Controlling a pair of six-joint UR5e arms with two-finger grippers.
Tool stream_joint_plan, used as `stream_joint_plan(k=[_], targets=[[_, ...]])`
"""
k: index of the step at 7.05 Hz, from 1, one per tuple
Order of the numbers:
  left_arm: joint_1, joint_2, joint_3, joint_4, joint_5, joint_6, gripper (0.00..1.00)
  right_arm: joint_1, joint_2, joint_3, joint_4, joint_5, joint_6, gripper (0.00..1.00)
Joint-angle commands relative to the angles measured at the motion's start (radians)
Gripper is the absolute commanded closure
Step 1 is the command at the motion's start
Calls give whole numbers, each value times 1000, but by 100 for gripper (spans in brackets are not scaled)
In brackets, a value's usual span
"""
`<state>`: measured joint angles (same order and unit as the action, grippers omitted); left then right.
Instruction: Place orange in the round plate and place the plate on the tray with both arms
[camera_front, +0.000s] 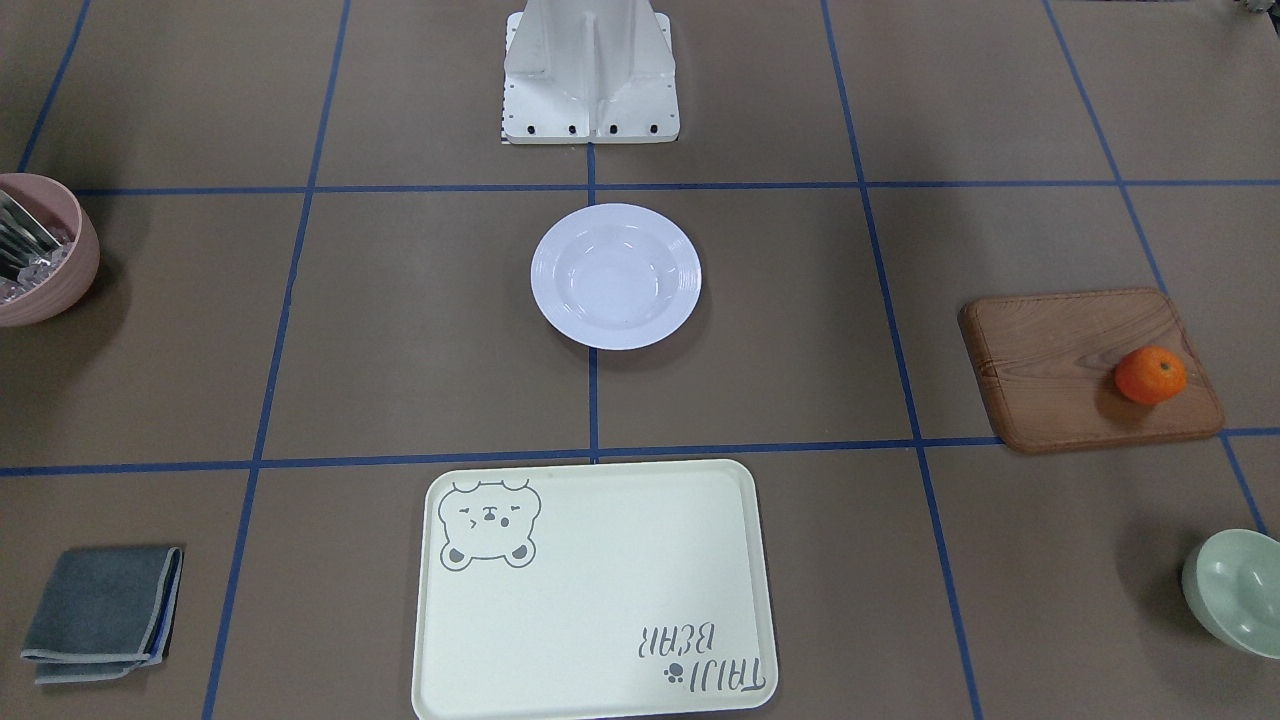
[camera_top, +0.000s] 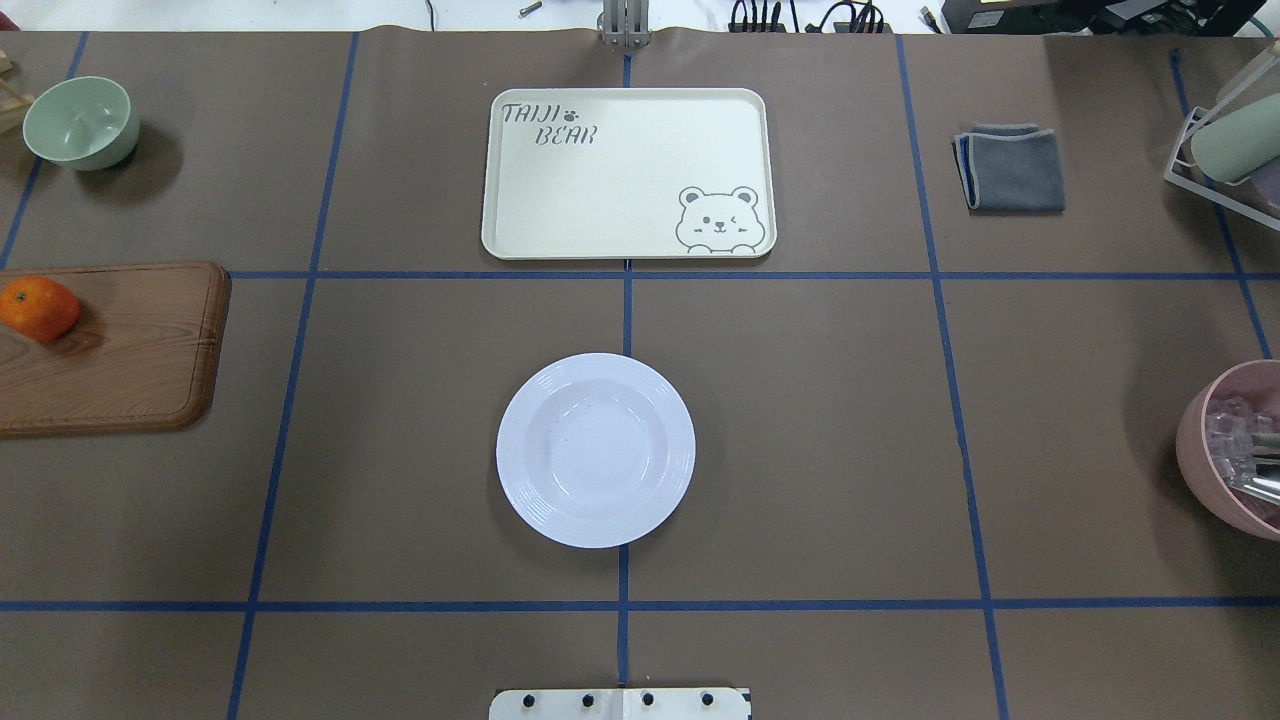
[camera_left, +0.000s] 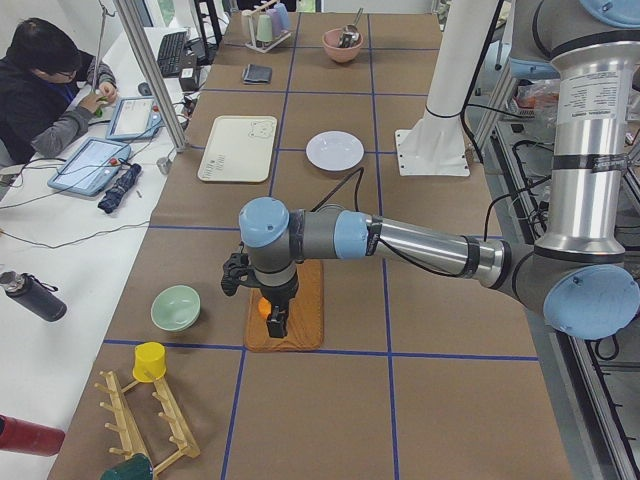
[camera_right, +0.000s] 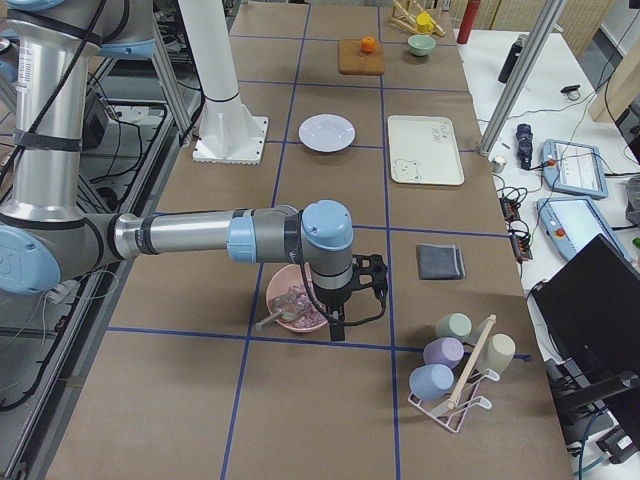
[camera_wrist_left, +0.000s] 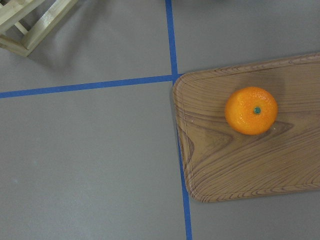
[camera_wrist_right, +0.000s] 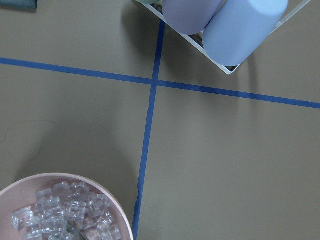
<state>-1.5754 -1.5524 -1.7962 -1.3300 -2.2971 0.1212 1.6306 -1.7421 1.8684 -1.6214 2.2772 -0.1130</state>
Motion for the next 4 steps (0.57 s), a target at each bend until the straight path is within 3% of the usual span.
stream_joint_plan(k=[1,3,4], targets=[[0,0,-5,-14,1,0,1,-2,3,3,0,7,1,0],[0,-6,-2,-17,5,0,1,-6,57,26,5,54,70,0],[0,-9,-6,-17,2,0,1,-9,56,20,82,73,73,0]])
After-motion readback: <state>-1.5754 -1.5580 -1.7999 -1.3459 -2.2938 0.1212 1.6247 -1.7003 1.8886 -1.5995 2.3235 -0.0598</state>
